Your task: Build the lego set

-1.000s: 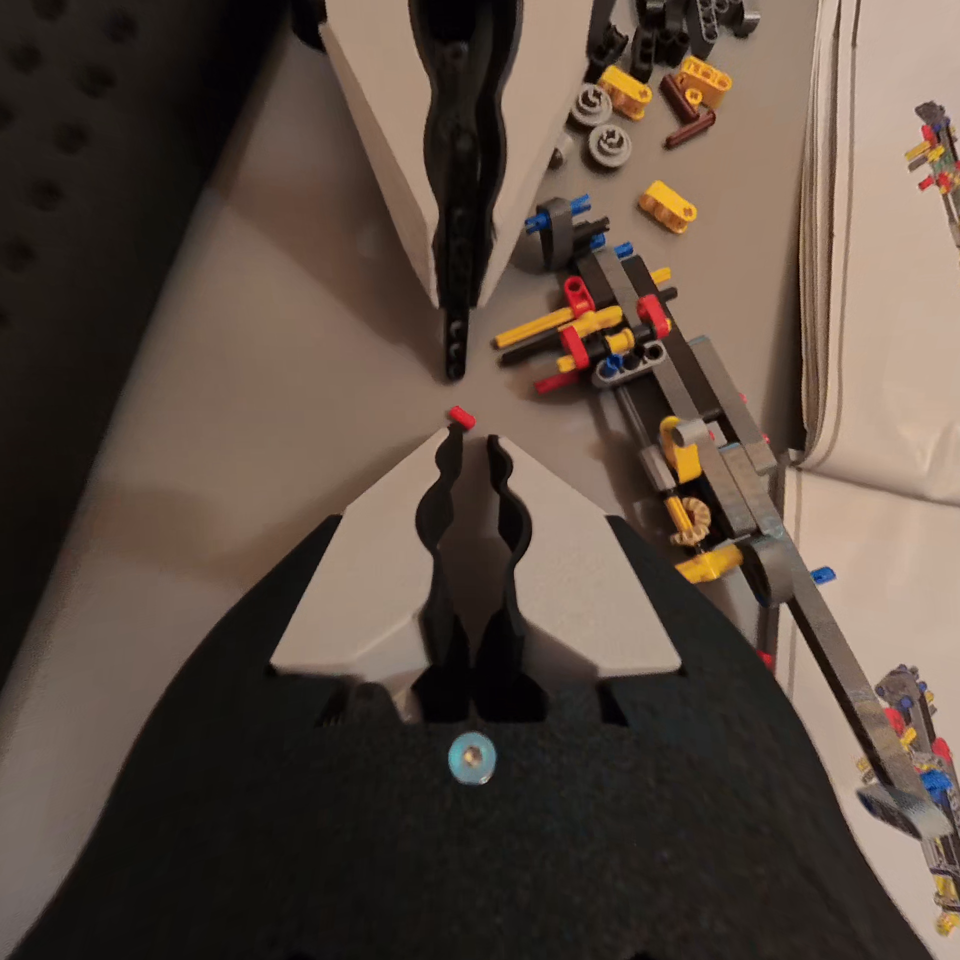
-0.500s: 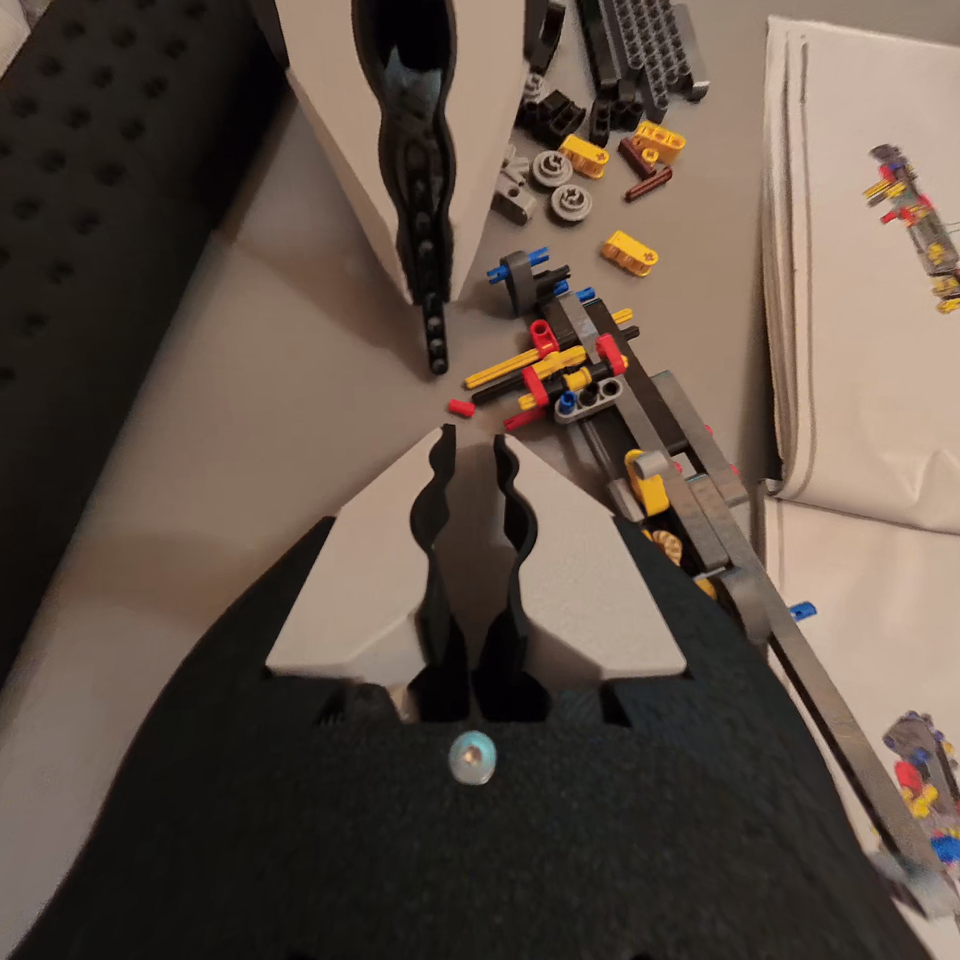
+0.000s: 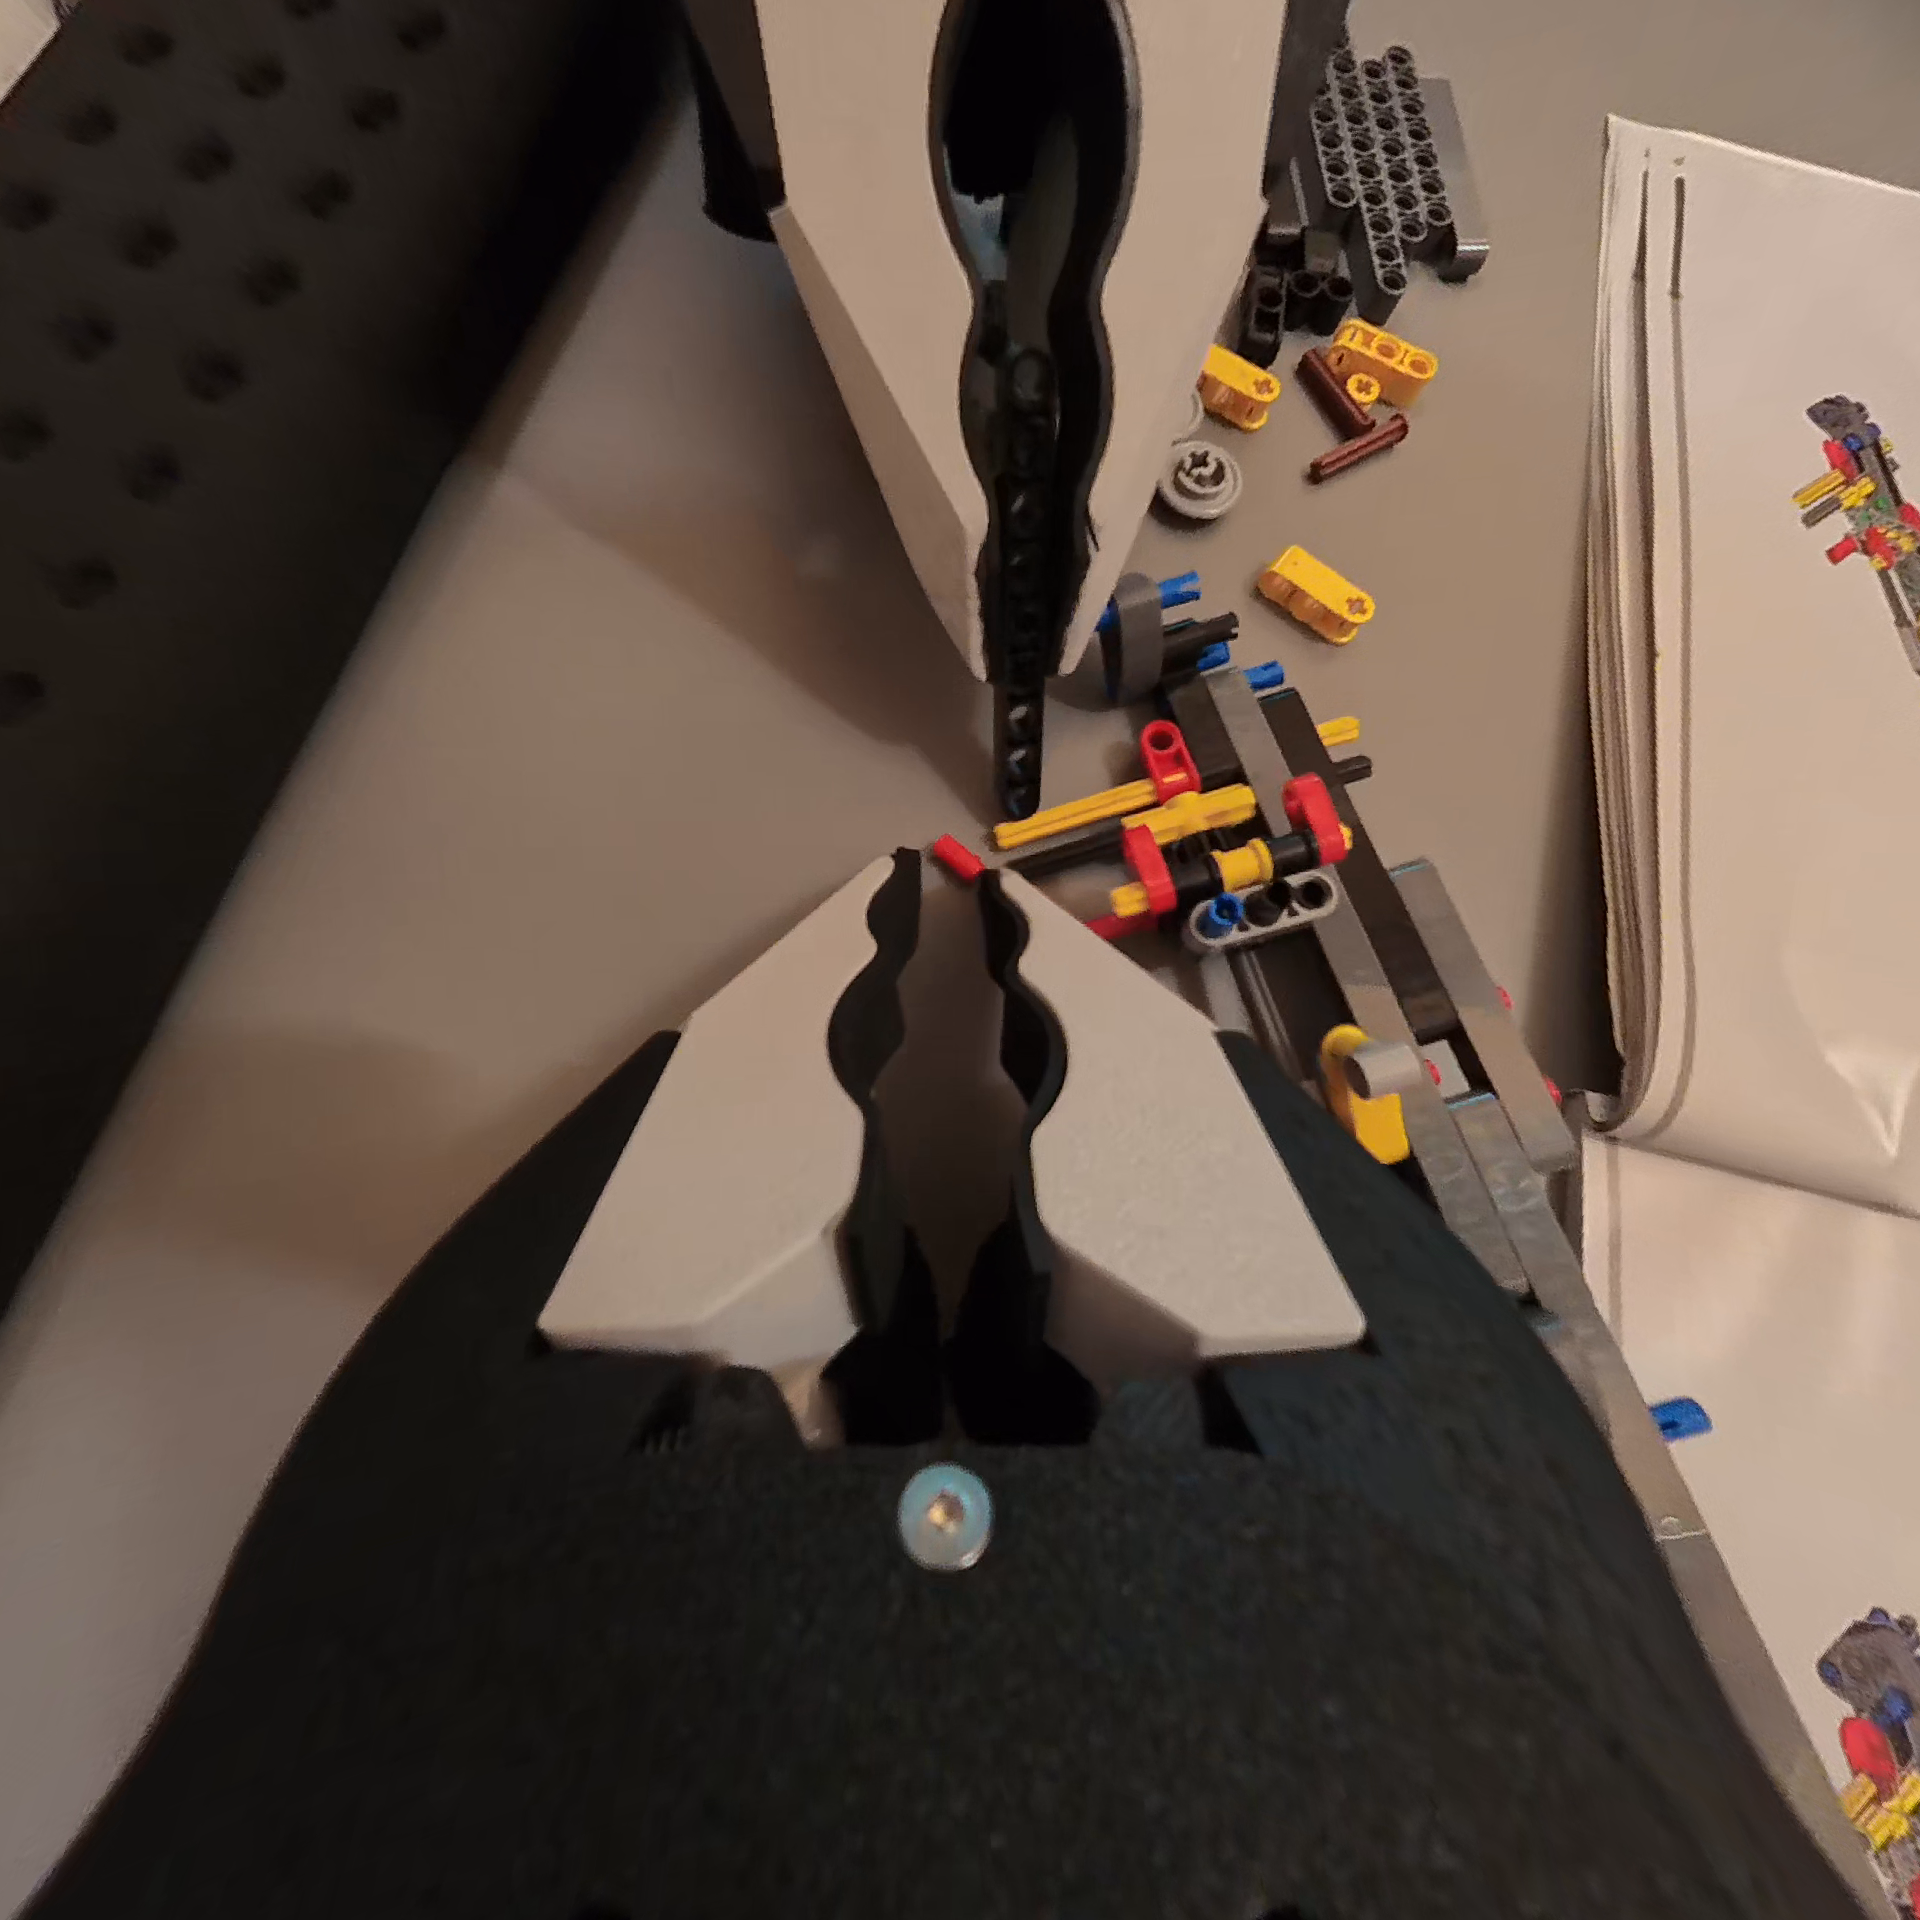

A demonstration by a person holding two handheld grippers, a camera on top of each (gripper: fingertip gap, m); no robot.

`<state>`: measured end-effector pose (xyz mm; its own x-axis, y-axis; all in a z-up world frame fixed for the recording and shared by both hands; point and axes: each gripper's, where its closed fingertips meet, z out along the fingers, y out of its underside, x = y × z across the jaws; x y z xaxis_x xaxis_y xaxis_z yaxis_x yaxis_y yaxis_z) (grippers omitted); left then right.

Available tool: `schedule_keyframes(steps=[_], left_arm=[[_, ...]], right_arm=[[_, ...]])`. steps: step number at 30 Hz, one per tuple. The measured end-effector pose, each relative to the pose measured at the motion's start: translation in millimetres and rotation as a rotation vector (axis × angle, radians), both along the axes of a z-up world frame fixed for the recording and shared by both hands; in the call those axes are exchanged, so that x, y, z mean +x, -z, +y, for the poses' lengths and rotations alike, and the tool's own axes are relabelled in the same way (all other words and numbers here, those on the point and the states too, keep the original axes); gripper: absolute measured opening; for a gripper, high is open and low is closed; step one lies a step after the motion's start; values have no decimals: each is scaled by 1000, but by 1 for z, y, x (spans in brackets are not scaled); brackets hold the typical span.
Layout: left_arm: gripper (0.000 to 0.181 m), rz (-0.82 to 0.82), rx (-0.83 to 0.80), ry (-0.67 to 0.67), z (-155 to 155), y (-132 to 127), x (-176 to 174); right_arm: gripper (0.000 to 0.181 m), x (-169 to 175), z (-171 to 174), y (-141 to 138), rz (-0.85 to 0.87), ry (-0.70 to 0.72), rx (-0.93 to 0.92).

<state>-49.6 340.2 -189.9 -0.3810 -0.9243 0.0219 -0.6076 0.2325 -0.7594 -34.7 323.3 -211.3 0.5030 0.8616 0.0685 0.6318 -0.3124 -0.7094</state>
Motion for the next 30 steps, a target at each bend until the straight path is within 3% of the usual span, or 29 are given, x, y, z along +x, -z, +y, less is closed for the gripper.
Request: schedule_keyframes(steps=[21,30], left_arm=[[6,54,-2,95,-16,9,-10],[6,54,-41,75,3,7,-22]], right_arm=[[12,-9,-4,0,-26,-26,43],[9,-10,-7,0,-14,-21,39]])
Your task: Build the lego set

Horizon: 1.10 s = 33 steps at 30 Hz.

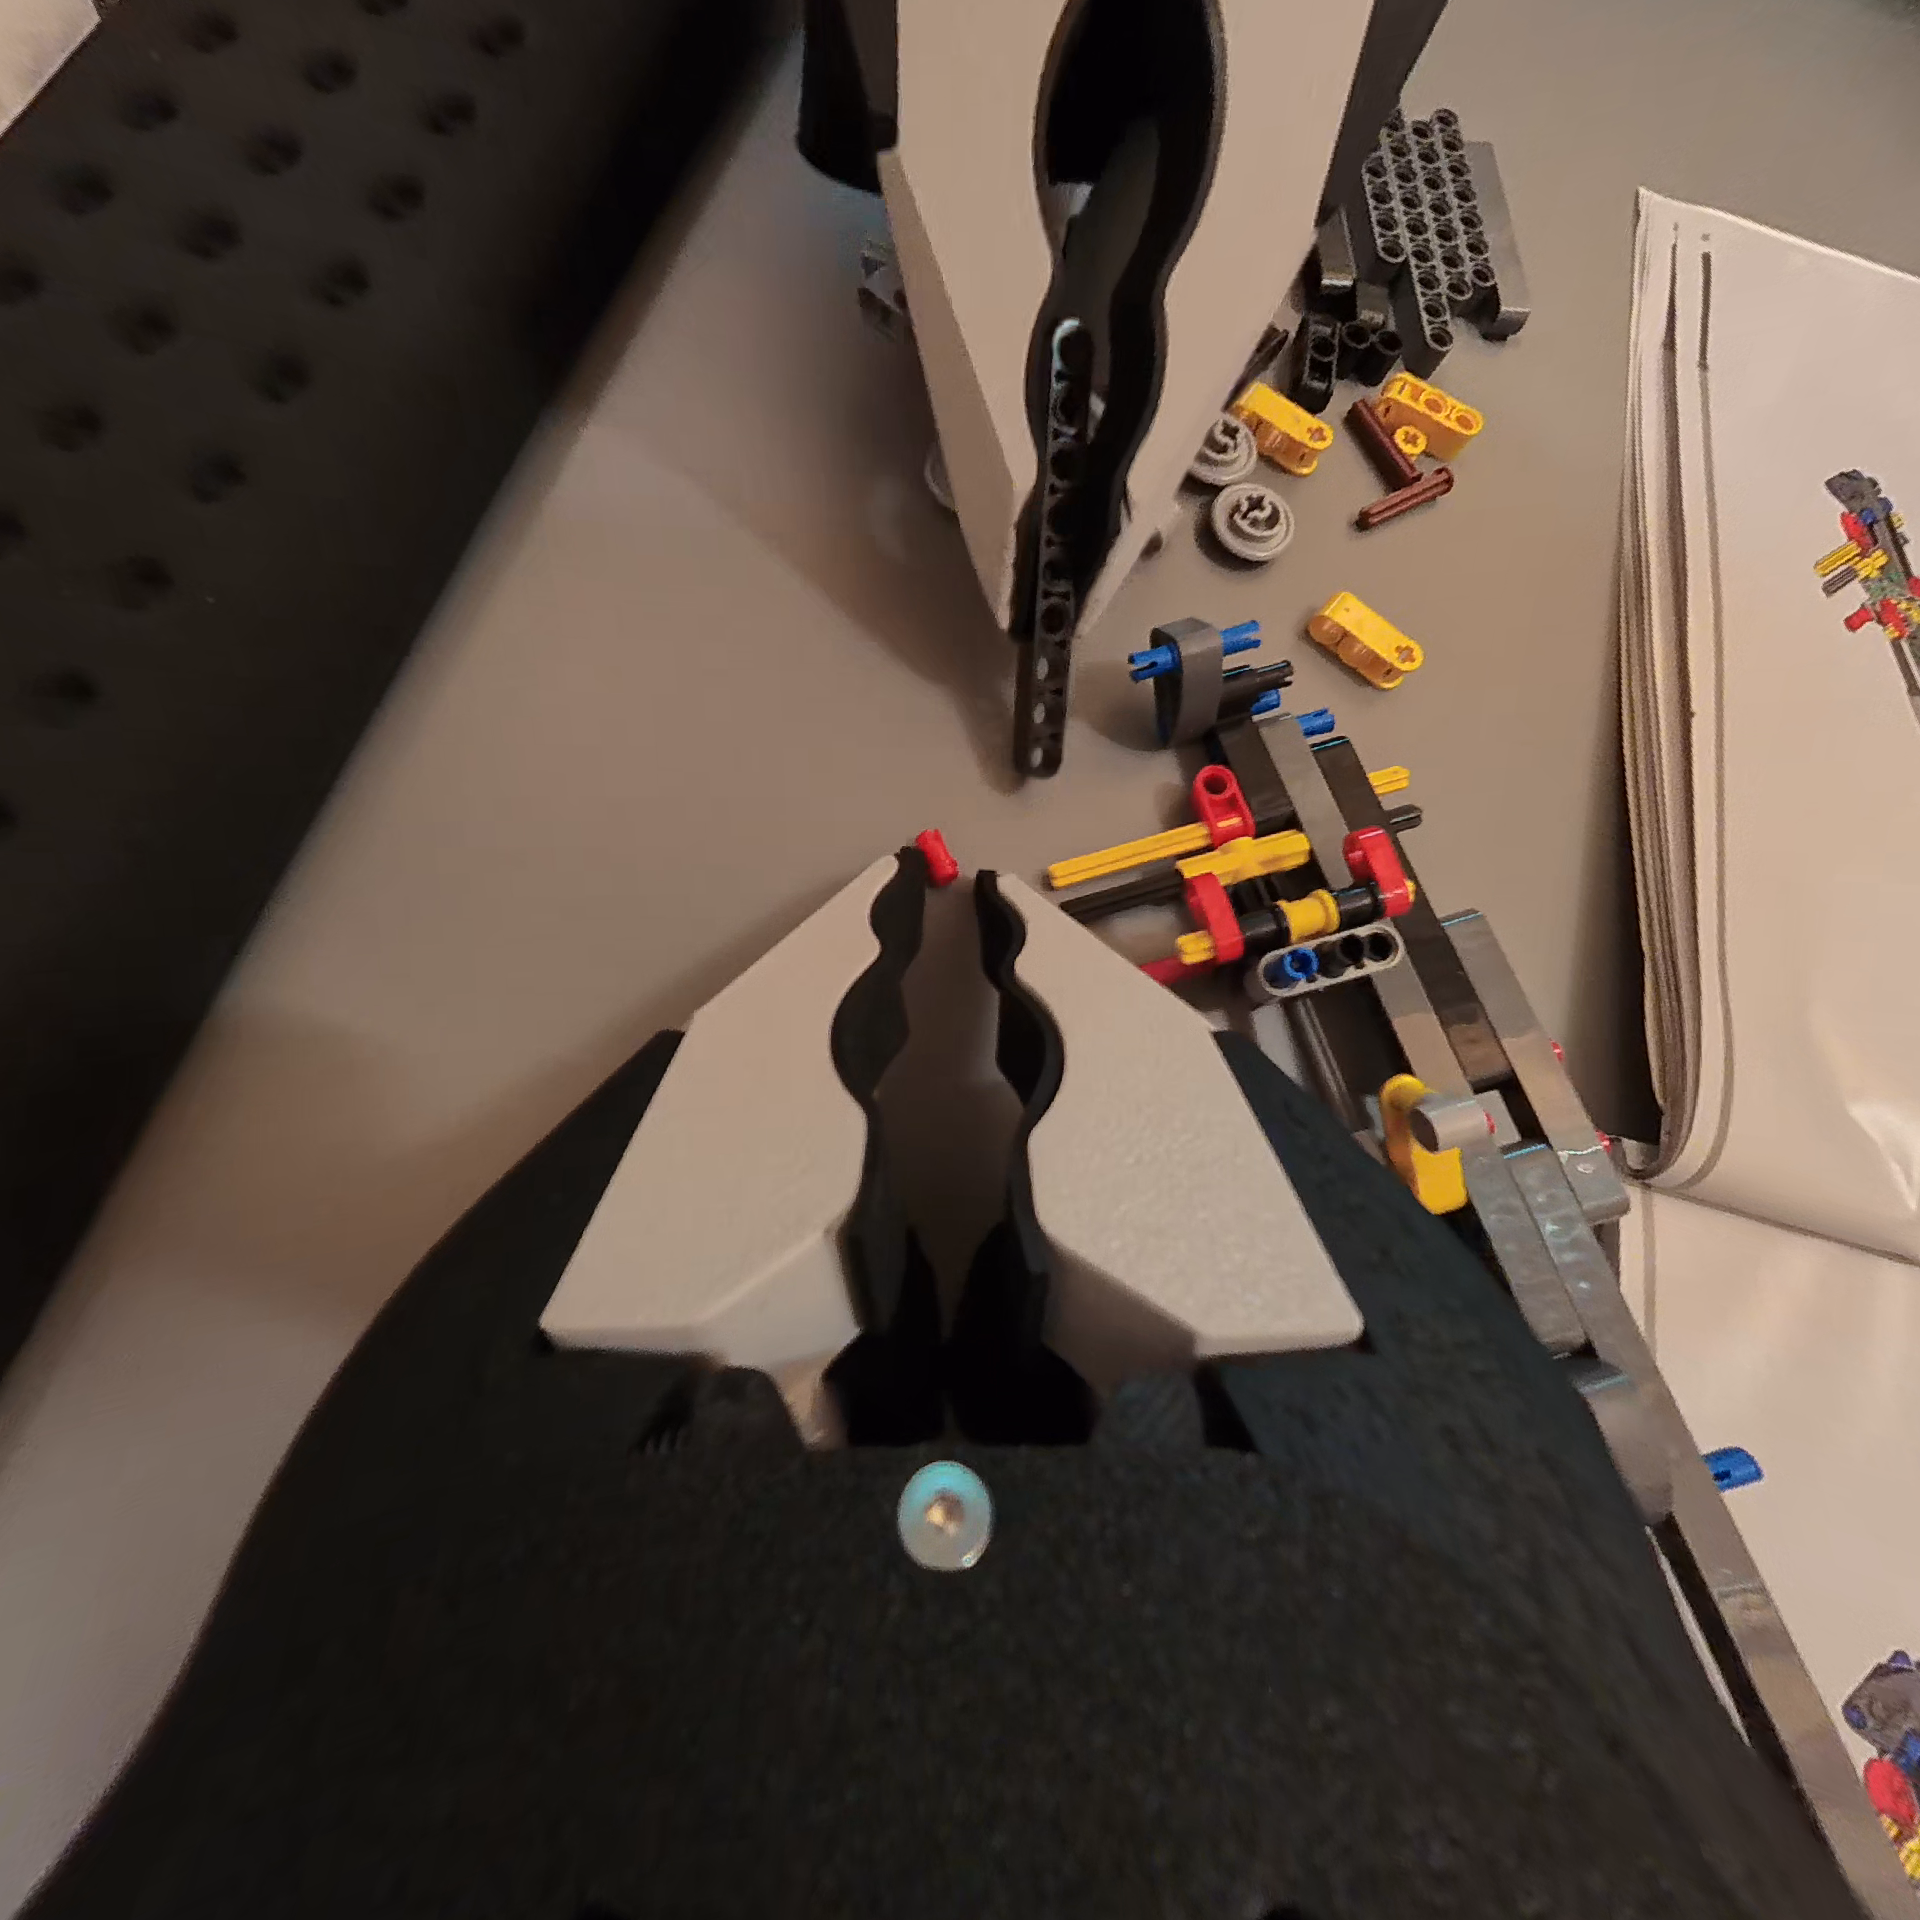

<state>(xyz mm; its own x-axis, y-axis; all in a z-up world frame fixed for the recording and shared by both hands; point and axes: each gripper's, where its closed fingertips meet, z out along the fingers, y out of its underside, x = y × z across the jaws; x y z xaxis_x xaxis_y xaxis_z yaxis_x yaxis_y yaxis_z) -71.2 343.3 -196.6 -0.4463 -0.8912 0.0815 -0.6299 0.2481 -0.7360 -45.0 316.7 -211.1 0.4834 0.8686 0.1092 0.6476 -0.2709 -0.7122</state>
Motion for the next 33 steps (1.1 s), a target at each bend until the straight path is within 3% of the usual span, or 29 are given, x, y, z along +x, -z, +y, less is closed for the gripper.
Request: schedule_keyframes(steps=[6,10,15,33], left_arm=[[6,20,8,61,-15,3,0],[6,16,14,46,-13,3,1],[6,2,34,34,-8,3,0],[6,-7,61,64,-13,5,0]], right_arm=[[11,-8,-3,0,0,-36,-5],[4,-8,-5,0,14,-36,-21],[12,-8,-6,0,16,-20,-30],[8,-6,-5,0,1,-8,0]])
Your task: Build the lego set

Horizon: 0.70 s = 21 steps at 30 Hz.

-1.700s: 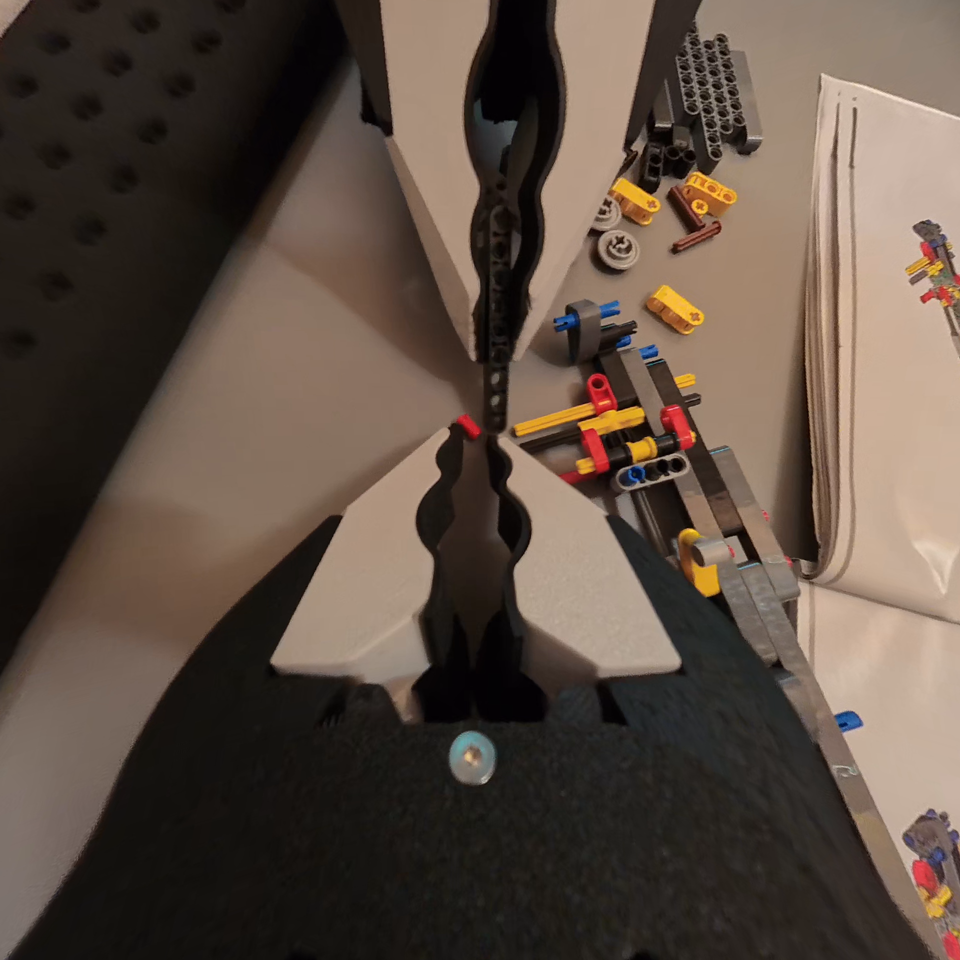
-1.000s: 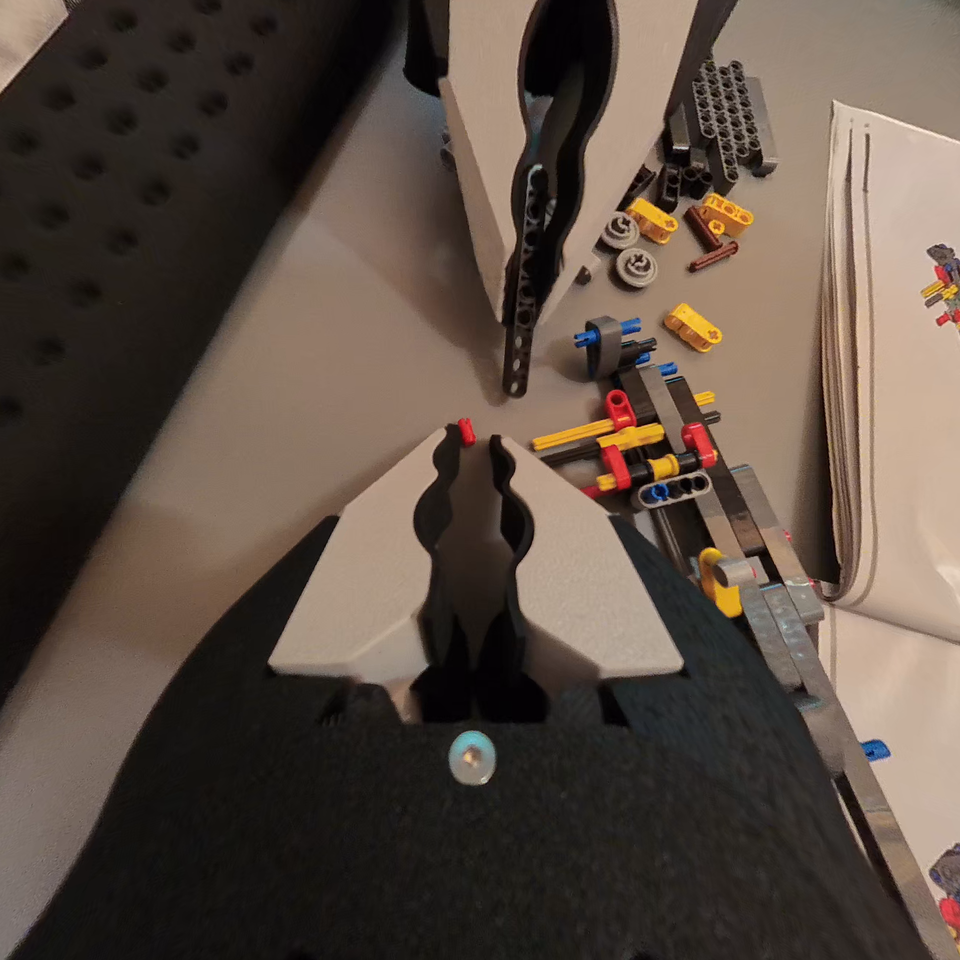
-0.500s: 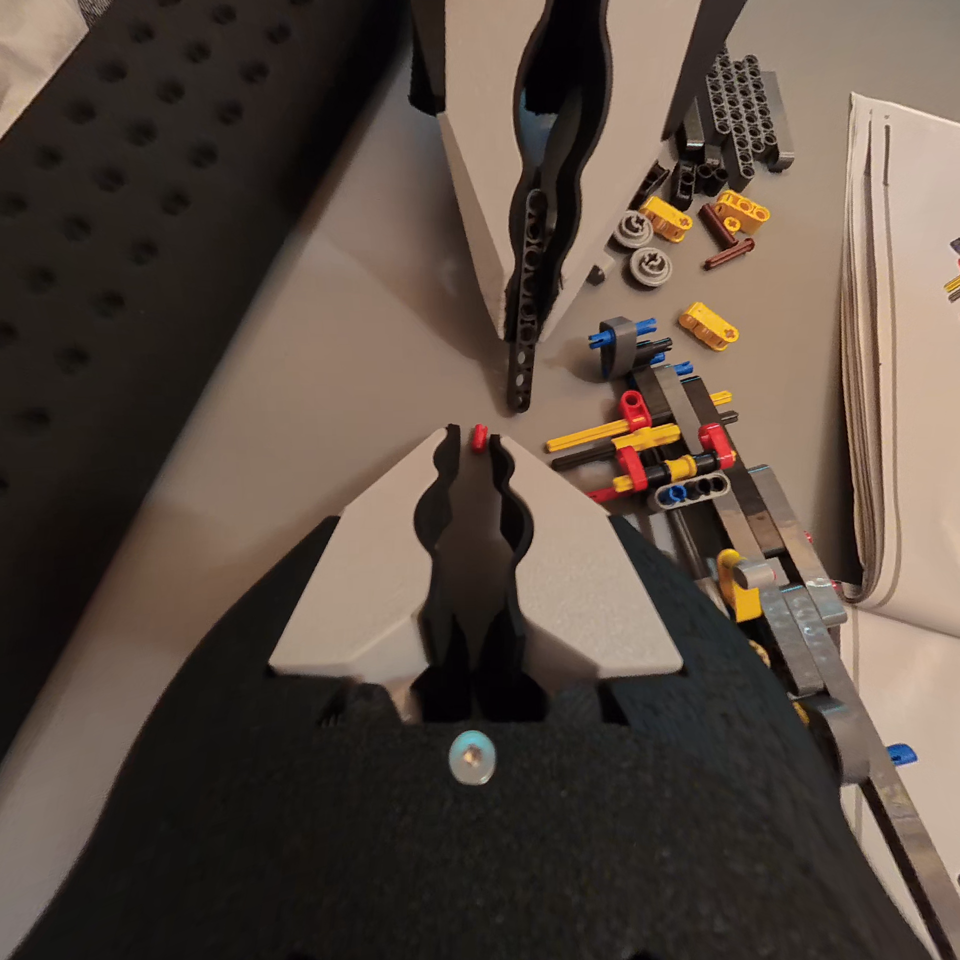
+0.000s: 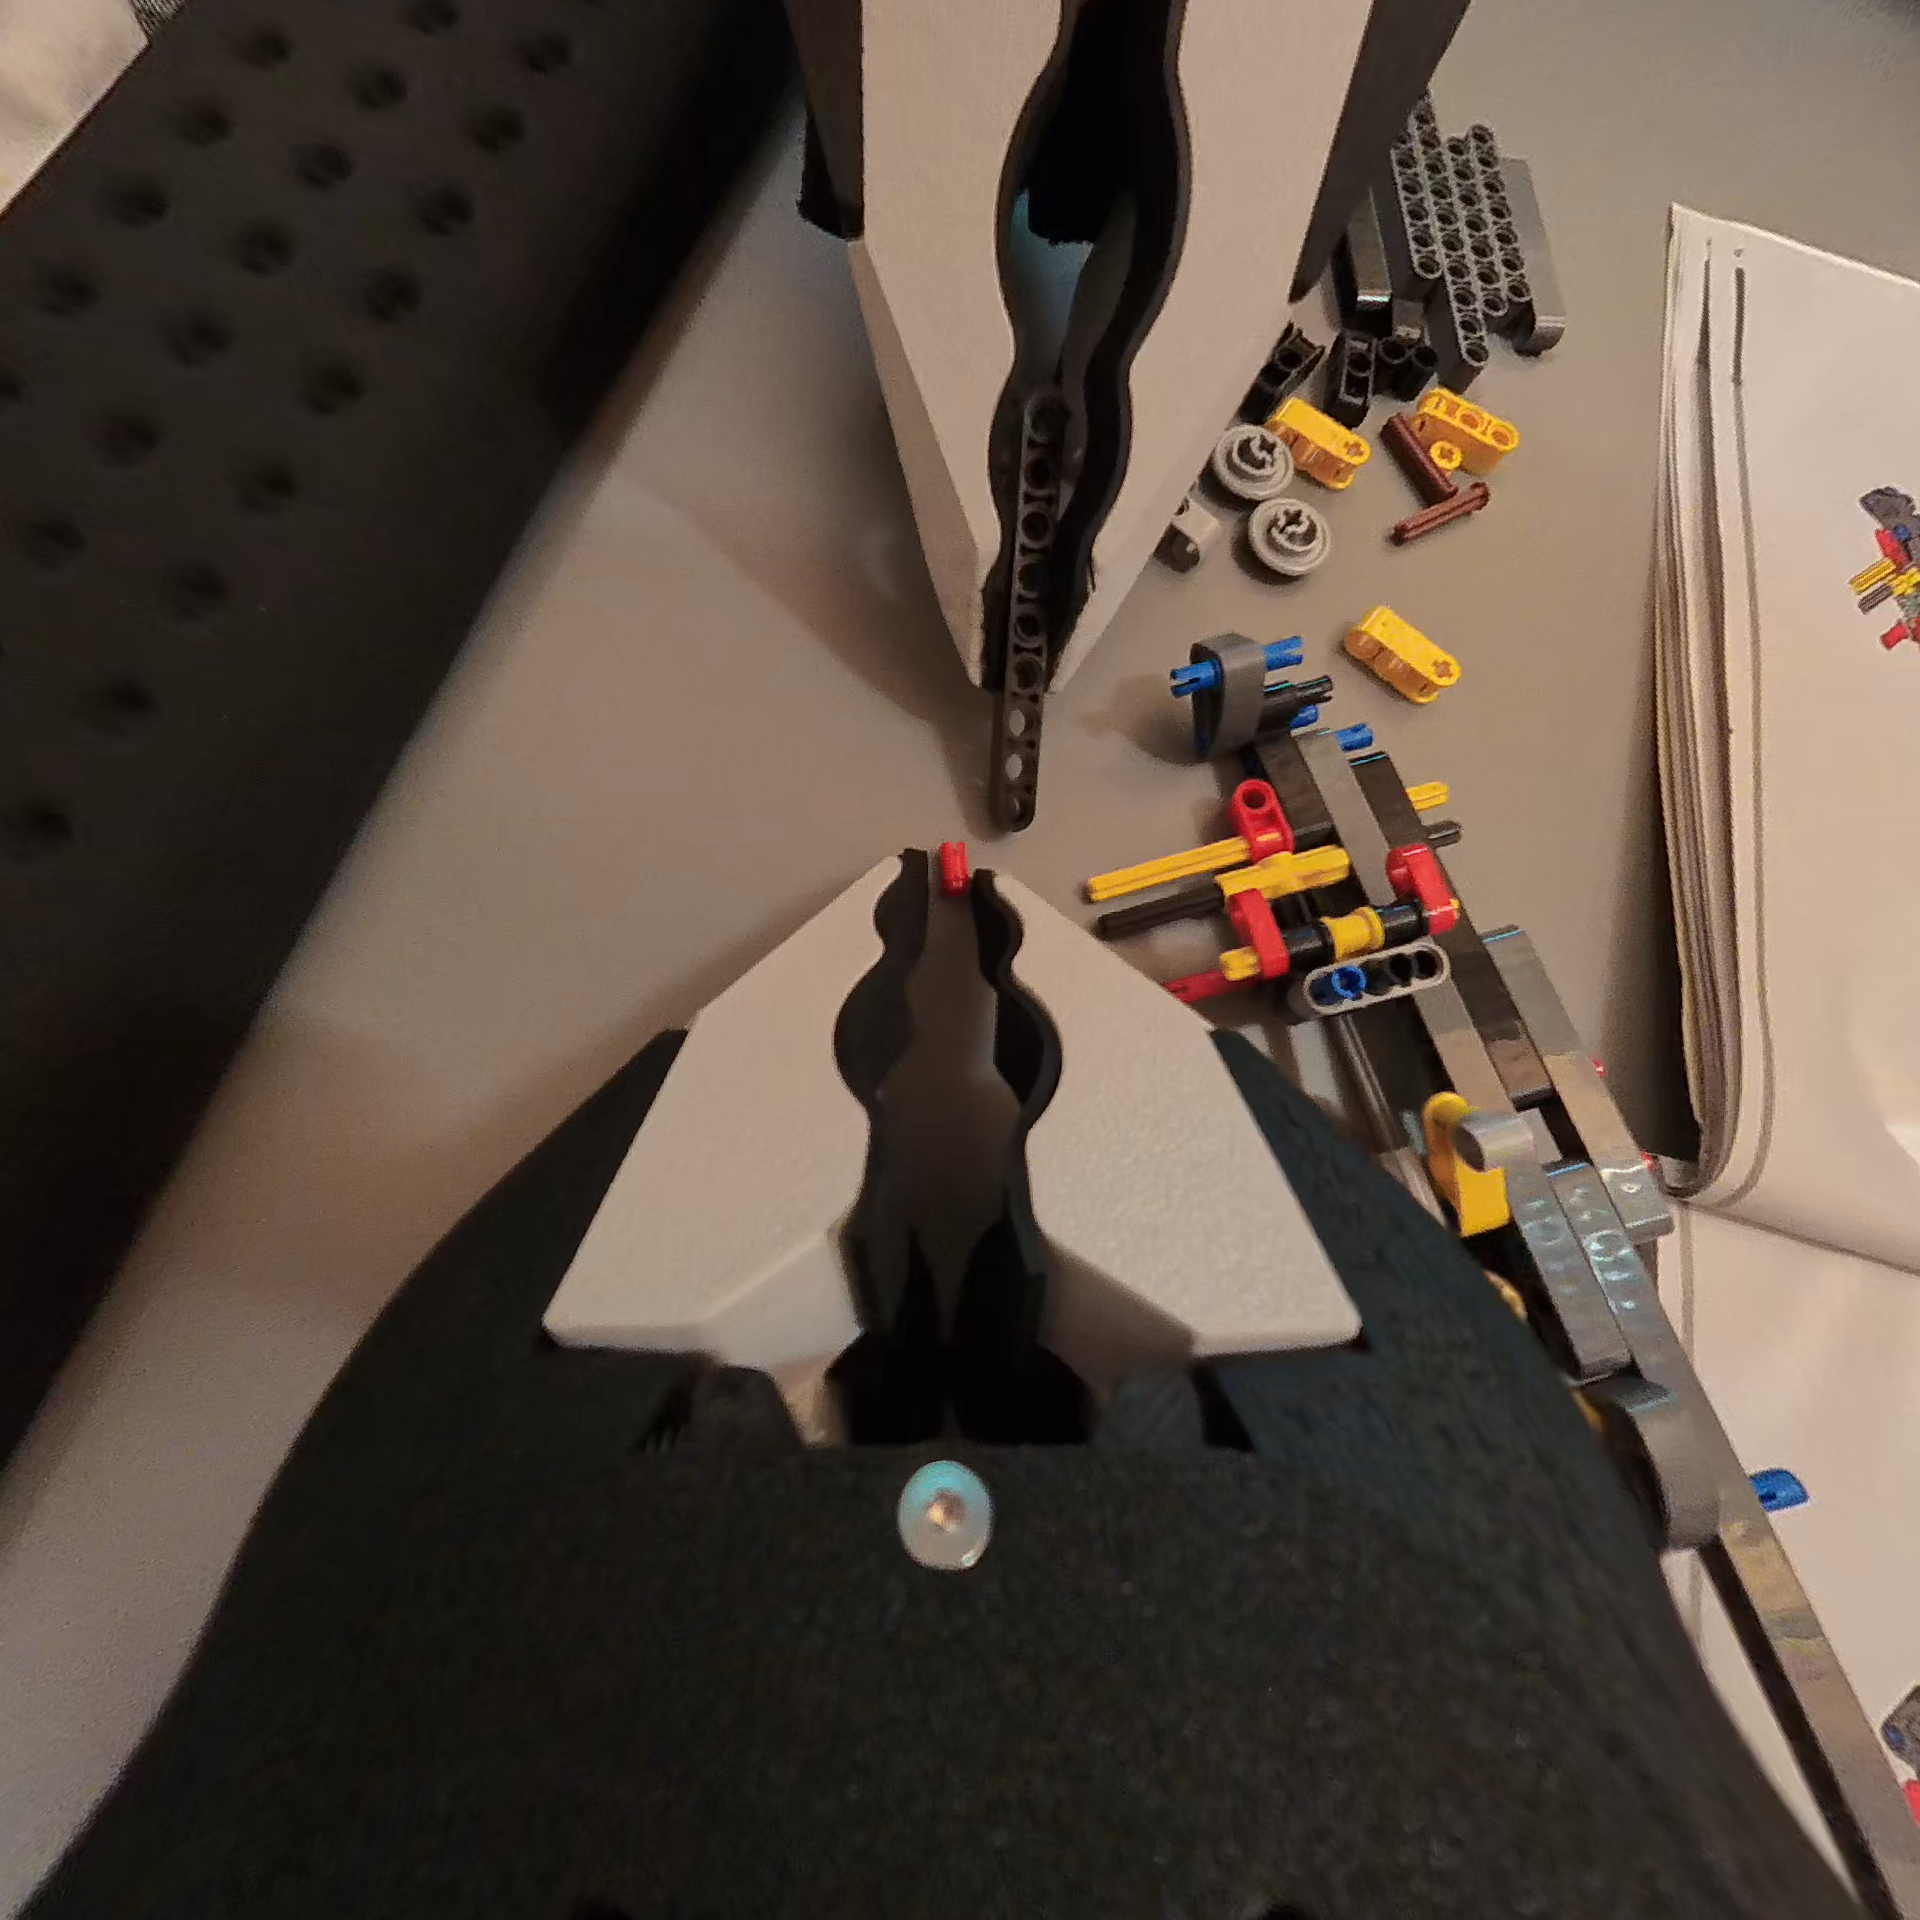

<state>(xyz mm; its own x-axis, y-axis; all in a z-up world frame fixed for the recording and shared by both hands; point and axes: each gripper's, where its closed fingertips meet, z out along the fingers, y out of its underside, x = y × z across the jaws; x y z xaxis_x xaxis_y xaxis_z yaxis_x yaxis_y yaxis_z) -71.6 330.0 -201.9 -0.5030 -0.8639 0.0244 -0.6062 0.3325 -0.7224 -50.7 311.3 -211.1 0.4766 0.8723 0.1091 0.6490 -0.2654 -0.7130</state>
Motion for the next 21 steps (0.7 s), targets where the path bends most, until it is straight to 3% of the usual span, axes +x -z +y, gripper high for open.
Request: schedule_keyframes(steps=[10,15,21], left_arm=[[6,1,15,4,0,2,0],[6,-40,45,-5,4,-2,2],[6,-247,90,-25,3,-37,12]], right_arm=[[4,0,2,0,29,4,-4],[3,5,2,-2,-36,29,-44],[3,5,17,-60,-81,192,47]])
